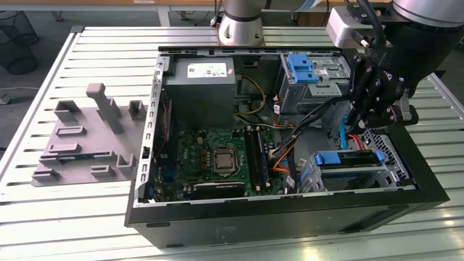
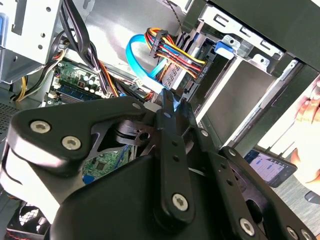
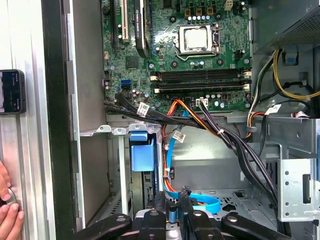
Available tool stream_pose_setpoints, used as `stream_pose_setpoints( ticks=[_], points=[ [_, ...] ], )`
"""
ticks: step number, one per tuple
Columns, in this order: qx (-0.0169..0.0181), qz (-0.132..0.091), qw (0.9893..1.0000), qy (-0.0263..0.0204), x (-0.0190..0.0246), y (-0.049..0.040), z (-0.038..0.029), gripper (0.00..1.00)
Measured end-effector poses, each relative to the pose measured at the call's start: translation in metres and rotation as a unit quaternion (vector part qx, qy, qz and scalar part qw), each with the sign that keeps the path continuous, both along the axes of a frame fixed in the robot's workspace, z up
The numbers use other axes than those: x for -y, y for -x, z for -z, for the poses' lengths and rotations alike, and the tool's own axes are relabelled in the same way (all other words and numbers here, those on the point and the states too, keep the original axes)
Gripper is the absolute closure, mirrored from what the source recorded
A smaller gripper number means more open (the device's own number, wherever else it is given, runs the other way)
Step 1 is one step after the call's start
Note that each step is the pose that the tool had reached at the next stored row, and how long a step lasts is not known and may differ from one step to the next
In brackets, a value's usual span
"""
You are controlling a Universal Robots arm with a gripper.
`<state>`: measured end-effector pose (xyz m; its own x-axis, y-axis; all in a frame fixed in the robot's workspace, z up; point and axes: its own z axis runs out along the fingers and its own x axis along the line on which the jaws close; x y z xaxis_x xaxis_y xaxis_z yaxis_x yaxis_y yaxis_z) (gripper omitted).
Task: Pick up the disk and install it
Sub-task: 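Insert the second disk wire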
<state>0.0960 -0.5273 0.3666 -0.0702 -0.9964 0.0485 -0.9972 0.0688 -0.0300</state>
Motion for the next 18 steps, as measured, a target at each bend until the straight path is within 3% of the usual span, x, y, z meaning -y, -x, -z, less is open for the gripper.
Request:
stream_pose_setpoints(
  ticks=[4, 5, 9, 11, 13, 18],
  points=[
    [0.0, 0.0, 1.0, 0.0001, 0.0001, 0.0, 0.0, 0.76],
    [0.0, 0.0, 1.0, 0.0, 0.0001, 0.0, 0.0, 0.83],
    [0.0, 0.0, 1.0, -0.0001, 0.0007, 0.0, 0.0001, 0.84],
    [-0.0002, 0.0, 1.0, -0.0044, 0.0026, 0.0, 0.0004, 0.84],
    [-0.0004, 0.0, 0.9999, -0.0128, 0.0048, 0.0, 0.0009, 0.84],
    [-0.0005, 0.0, 0.9999, -0.0129, 0.0057, 0.0, 0.0015, 0.84]
  ],
)
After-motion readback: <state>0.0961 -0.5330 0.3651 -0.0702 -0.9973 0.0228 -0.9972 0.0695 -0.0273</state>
